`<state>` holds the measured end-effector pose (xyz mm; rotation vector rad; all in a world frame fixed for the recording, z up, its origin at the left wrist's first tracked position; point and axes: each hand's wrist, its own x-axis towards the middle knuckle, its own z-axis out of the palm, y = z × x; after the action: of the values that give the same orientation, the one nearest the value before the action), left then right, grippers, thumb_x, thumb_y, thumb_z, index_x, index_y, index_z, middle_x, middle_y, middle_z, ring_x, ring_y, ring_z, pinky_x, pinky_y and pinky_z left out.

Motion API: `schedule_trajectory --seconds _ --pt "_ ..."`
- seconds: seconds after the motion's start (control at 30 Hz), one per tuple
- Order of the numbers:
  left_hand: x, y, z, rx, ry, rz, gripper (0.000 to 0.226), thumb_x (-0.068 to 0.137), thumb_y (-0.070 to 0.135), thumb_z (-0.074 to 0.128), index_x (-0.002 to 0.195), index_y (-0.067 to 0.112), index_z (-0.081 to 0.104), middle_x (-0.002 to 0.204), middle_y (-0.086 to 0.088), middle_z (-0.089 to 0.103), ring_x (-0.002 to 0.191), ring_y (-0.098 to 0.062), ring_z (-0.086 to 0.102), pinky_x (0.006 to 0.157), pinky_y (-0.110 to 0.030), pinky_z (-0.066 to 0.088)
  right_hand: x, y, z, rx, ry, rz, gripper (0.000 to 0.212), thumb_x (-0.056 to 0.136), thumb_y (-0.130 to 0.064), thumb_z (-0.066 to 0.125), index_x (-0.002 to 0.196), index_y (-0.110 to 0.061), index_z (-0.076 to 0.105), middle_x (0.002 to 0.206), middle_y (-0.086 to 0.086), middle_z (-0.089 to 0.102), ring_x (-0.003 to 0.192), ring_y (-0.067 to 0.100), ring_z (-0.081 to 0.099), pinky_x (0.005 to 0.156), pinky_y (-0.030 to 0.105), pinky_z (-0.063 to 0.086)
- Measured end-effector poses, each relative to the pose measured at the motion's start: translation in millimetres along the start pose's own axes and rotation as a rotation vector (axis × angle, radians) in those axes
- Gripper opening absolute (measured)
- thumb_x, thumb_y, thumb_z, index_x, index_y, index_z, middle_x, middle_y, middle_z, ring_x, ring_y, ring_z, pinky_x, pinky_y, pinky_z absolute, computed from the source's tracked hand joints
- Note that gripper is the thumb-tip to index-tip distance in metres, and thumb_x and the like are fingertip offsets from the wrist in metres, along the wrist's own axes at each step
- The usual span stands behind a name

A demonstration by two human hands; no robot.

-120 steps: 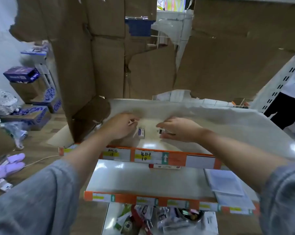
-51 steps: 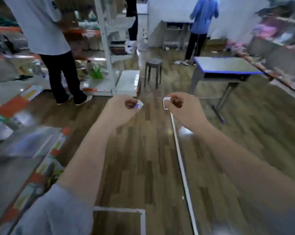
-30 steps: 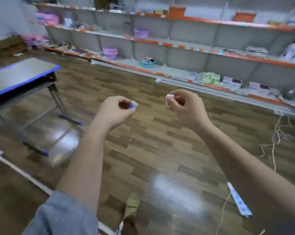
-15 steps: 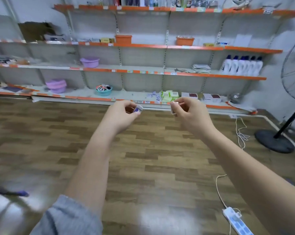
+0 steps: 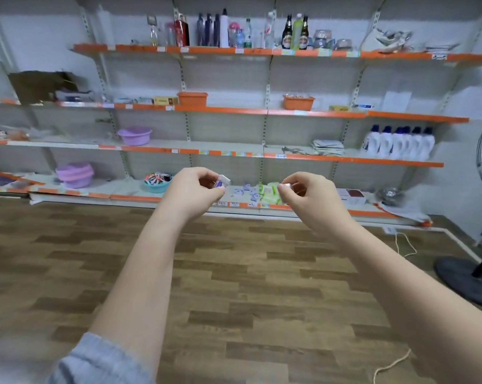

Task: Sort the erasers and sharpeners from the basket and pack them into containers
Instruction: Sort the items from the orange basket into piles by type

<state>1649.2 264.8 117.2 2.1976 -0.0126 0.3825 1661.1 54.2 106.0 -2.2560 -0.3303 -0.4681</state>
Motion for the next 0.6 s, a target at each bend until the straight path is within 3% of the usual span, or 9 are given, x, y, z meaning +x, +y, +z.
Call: schedule_trajectory --seconds 0.23,0.37,0.5,0.6 --pt "137 20 91 -0.052 0.072 -0.013 0.009 0.083 0.018 0.066 0.090 0.022 0.065 0.077 0.007 0.068 0.073 -0.008 0.063 0.052 -0.020 0.041 147 103 -26 -0.031 -0.035 -0.027 0.015 0.090 -0.021 0.055 0.084 -0.015 0.067 0.069 -0.005 0.065 0.074 0.016 0.062 0.066 0.025 0.046" --pt "221 40 137 -0.036 0.103 -0.021 0.009 0.082 0.017 0.068 0.086 0.024 0.064 0.079 0.006 0.067 0.077 -0.011 0.064 0.053 -0.021 0.041 236 154 -46 -0.079 -0.057 -0.044 0.016 0.091 -0.023 0.053 0.091 -0.016 0.068 0.070 -0.007 0.062 0.067 0.016 0.059 0.051 0.019 0.042" --pt "289 48 175 0.070 0.088 0.045 0.018 0.081 0.016 0.069 0.075 0.032 0.062 0.078 0.009 0.066 0.075 -0.010 0.061 0.054 -0.019 0.039 305 199 -52 -0.130 -0.101 -0.086 0.015 0.090 -0.021 0.055 0.097 -0.016 0.068 0.072 -0.004 0.063 0.075 0.022 0.064 0.062 0.027 0.047" --pt "334 46 205 0.100 0.021 0.125 0.014 0.080 0.016 0.070 0.081 0.029 0.064 0.082 0.010 0.066 0.080 -0.007 0.062 0.068 -0.019 0.045 347 239 -51 -0.177 -0.166 -0.176 0.013 0.091 -0.024 0.056 0.097 -0.018 0.066 0.077 0.000 0.065 0.076 0.021 0.063 0.071 0.033 0.050"
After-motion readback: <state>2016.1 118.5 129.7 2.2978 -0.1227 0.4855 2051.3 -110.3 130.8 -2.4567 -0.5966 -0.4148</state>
